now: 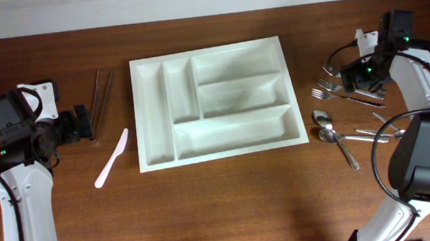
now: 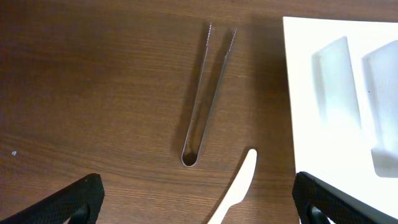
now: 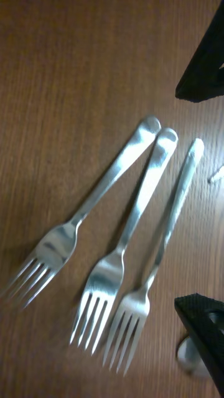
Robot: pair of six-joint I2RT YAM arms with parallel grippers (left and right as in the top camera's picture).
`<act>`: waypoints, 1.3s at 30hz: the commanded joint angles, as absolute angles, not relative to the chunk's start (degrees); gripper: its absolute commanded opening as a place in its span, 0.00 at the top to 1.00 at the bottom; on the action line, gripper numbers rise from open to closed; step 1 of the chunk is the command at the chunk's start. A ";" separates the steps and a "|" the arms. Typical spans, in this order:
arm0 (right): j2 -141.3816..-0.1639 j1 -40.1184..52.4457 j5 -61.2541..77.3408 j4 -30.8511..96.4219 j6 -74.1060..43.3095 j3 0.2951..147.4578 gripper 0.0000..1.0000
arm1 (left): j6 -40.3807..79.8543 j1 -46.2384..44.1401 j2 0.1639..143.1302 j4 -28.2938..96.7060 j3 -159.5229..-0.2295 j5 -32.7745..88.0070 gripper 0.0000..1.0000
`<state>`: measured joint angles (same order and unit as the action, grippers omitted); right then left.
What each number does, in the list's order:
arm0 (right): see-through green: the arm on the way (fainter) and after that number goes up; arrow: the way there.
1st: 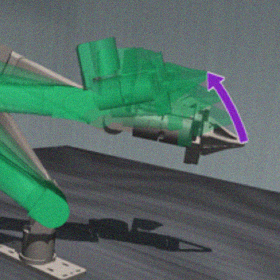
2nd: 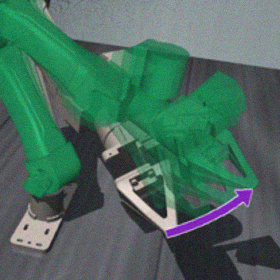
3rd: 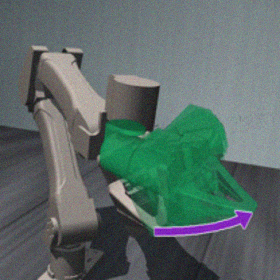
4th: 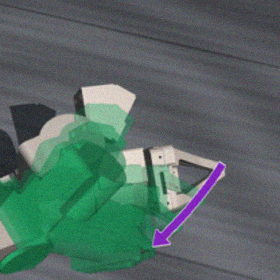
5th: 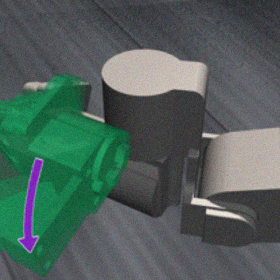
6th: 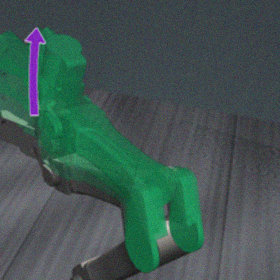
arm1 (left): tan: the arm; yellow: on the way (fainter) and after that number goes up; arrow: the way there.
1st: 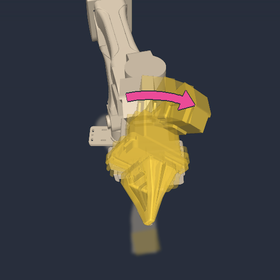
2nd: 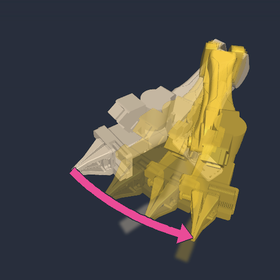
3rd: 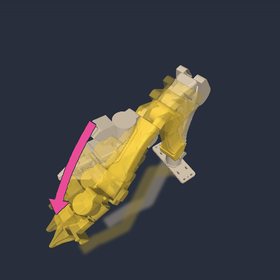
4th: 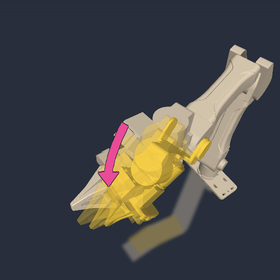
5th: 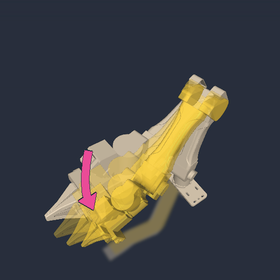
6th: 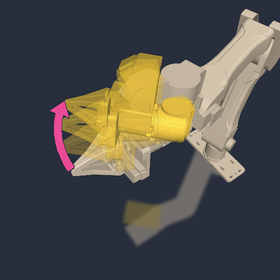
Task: Pack container
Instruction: 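Lower the right gripper onto a metal fork and close on it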
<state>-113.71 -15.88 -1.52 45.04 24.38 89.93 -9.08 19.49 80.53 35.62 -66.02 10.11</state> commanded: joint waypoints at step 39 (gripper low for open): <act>-126.91 -12.56 7.03 47.62 37.04 89.62 0.28 | -9.96 19.66 80.79 35.64 -67.44 11.16 0.01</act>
